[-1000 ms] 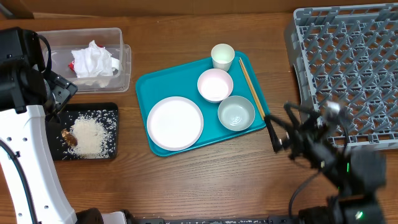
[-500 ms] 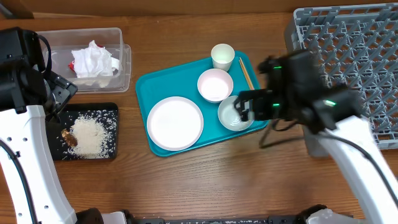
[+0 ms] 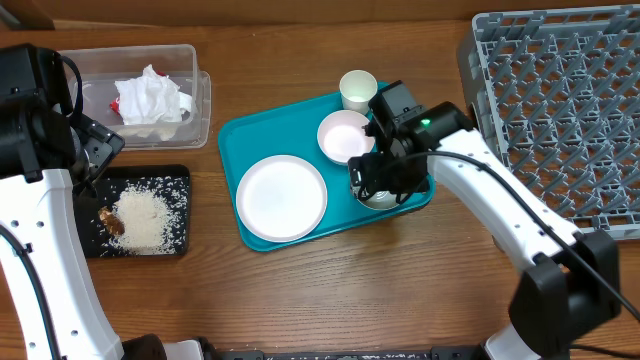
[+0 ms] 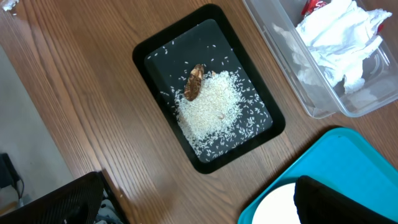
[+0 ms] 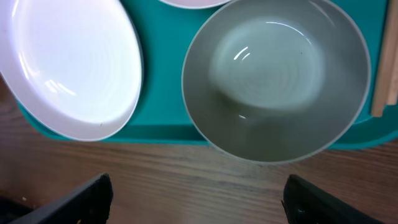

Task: Sort waste into correct bins and load items into the dishwasher
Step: 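Lower the right gripper and grasp the grey-green bowl's rim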

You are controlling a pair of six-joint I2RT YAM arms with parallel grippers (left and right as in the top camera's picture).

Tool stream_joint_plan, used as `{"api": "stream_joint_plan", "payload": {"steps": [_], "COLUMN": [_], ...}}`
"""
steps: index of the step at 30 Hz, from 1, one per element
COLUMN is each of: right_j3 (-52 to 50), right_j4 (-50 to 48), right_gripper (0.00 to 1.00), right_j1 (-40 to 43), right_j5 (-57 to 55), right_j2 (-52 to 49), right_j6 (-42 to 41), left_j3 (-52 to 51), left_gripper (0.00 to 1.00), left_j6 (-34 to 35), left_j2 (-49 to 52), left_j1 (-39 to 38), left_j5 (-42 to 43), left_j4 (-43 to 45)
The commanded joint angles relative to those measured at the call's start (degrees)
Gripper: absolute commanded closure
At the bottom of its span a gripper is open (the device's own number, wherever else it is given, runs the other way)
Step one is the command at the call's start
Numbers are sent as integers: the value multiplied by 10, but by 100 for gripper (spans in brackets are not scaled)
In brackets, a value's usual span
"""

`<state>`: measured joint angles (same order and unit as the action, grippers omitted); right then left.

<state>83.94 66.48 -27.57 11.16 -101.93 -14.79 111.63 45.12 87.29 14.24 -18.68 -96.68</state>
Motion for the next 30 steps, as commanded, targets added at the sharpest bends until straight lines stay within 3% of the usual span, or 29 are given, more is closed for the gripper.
{"api": "stream_joint_plan", "payload": {"steps": [1, 3, 8, 12, 19, 30], "right_j3": [15, 15, 15, 9, -10, -41], "right_j4": [-15, -25, -38, -46, -65, -106], "right_gripper": [16, 25, 26, 34, 34, 35], "right_j1": [-2, -2, -4, -21, -74, -85], "right_j5": [-1, -6, -28, -72, -184, -184], "right_j2": [-12, -13, -16, -18, -19, -32], "right_j6": [-5, -11, -35, -75, -169, -183], "left_j3": [-1, -1, -1, -1, -1, -1], "left_gripper": [0, 0, 0, 0, 0, 0], "left_j6": [14, 14, 14, 14, 14, 14], "left_j2": [1, 1, 1, 1, 1, 1], "left_j1": [0, 0, 0, 0, 0, 0], "left_j5": [-8, -8, -8, -8, -8, -8], "left_j4": [-1, -1, -1, -1, -1, -1]}}
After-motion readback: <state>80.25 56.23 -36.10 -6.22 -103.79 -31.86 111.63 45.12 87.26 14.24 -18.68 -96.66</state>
